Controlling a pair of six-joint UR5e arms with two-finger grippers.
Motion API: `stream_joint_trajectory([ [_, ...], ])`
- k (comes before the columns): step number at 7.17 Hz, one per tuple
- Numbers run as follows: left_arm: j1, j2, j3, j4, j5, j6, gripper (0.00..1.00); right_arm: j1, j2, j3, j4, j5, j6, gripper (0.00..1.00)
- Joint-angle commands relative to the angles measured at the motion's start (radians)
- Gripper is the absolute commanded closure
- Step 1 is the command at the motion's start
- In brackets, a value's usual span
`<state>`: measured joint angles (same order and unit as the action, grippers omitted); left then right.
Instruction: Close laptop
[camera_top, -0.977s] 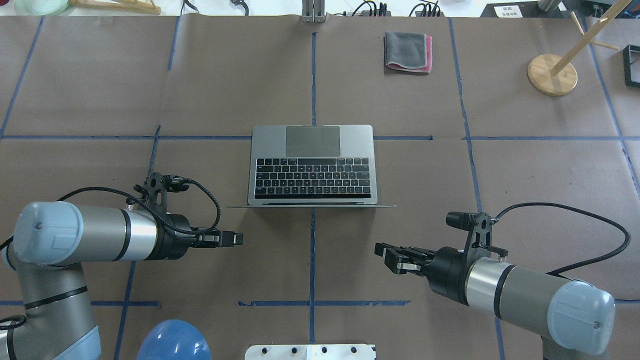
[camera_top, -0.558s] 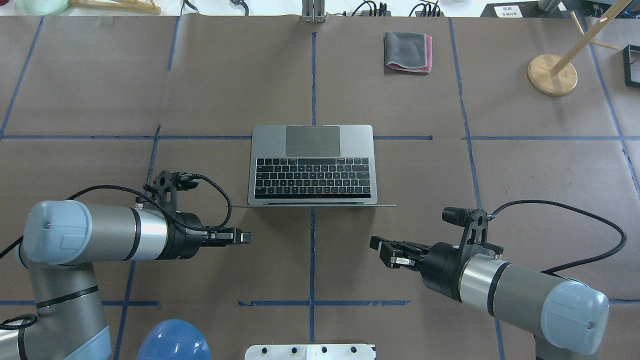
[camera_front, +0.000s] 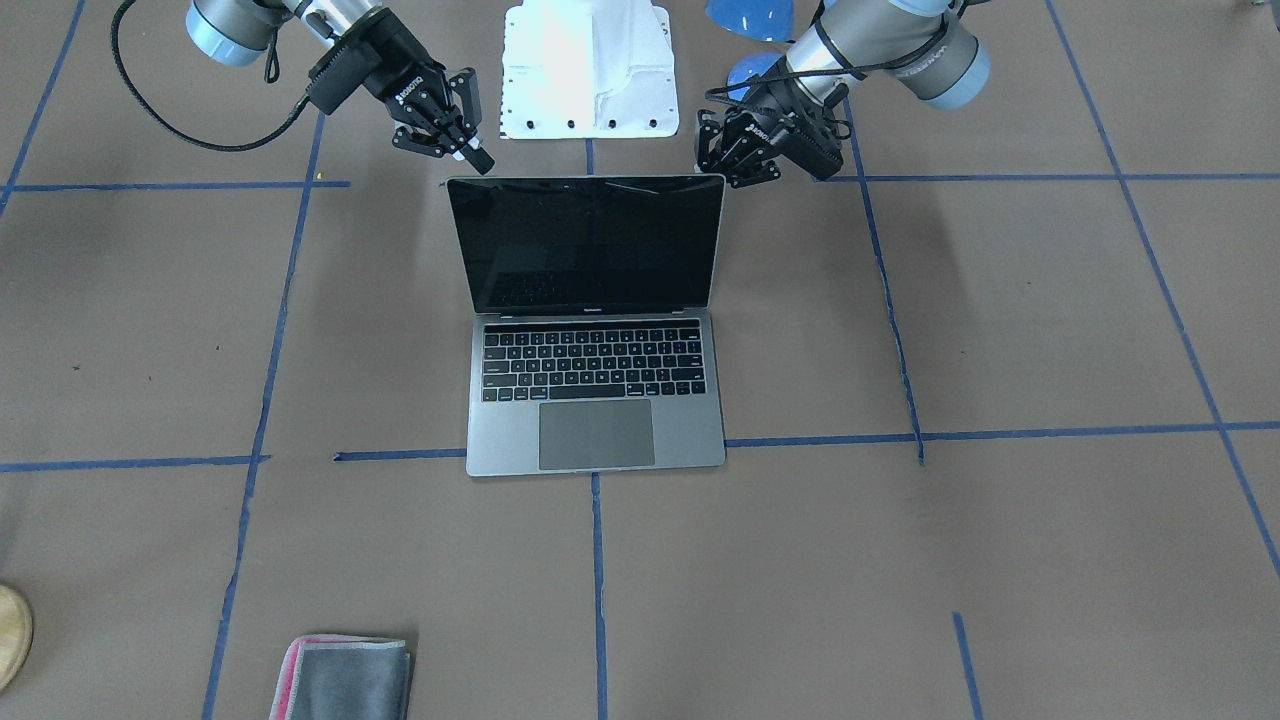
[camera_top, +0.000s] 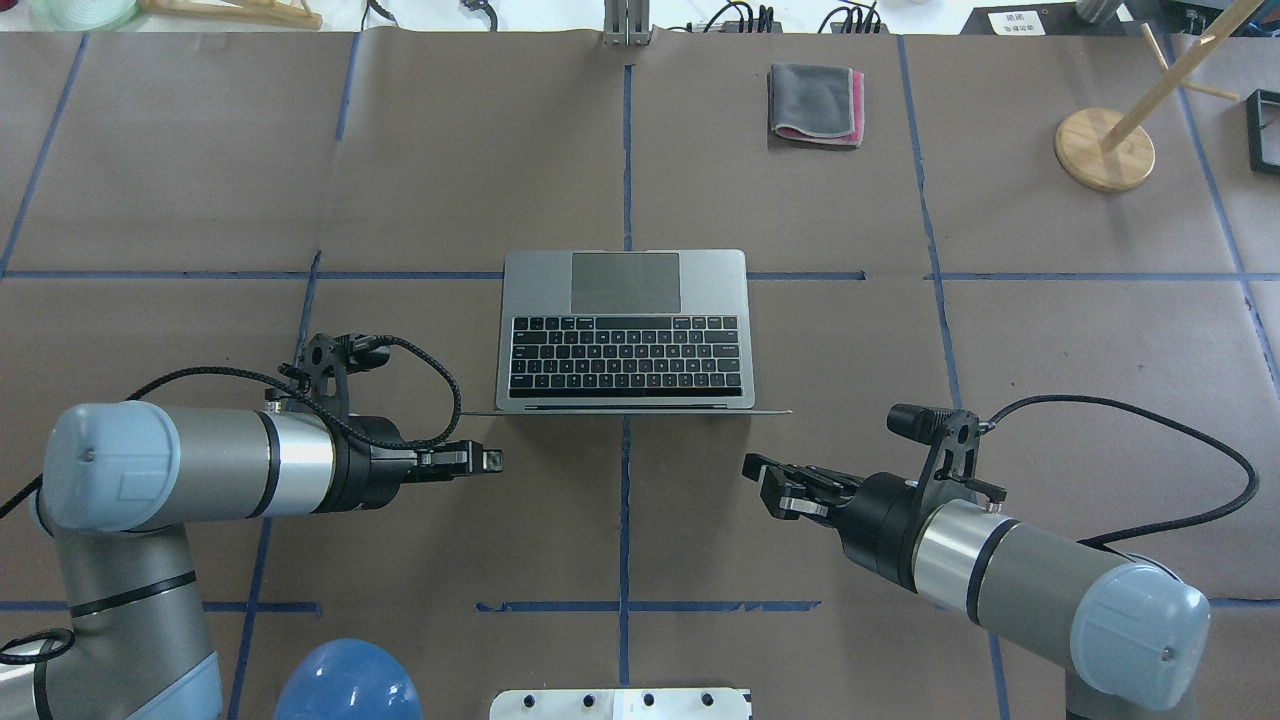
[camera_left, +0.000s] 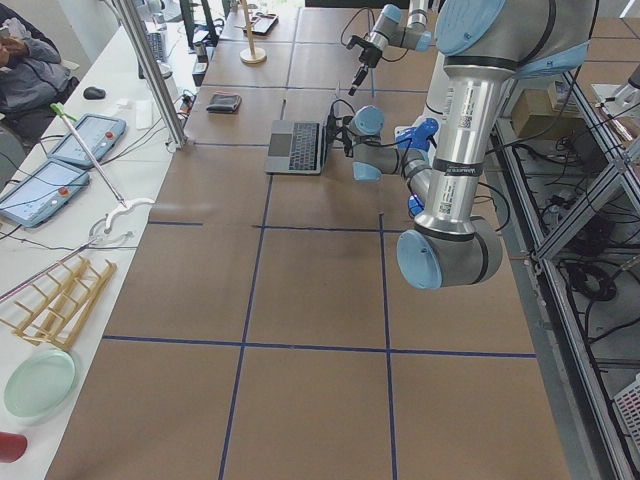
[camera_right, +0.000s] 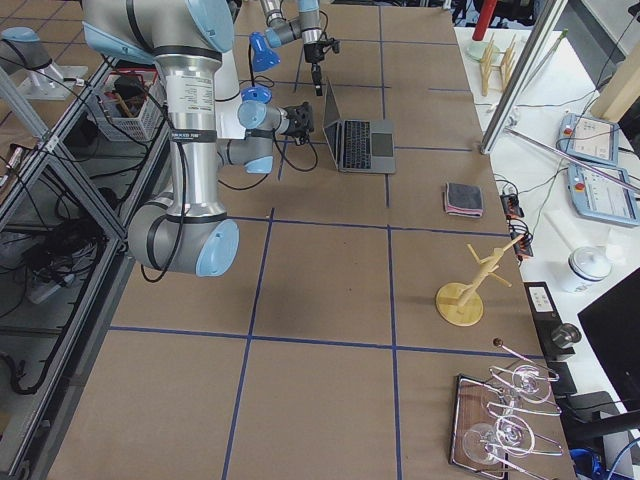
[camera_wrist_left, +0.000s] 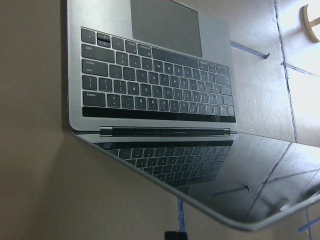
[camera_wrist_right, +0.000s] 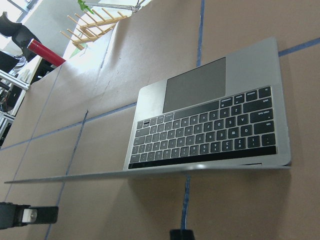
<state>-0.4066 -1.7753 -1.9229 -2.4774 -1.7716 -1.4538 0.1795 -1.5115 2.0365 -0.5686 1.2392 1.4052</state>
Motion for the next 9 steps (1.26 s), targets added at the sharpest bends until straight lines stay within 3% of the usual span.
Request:
stream_joint_trajectory([
  [1,-0.003,-0.001,-0.004,0.0,0.003,-0.002,1.0,0.018,0.013,-0.002,-0.04,-0.032,0.0,0.97],
  [7,-0.109,-0.007,0.005,0.02,0.0,-0.014,1.0,0.09,0.05,-0.009,-0.114,-0.03,-0.002,0.97],
  [9,-0.123,-0.056,0.007,0.086,0.0,-0.017,1.0,0.112,0.126,-0.022,-0.212,-0.029,0.001,0.97],
])
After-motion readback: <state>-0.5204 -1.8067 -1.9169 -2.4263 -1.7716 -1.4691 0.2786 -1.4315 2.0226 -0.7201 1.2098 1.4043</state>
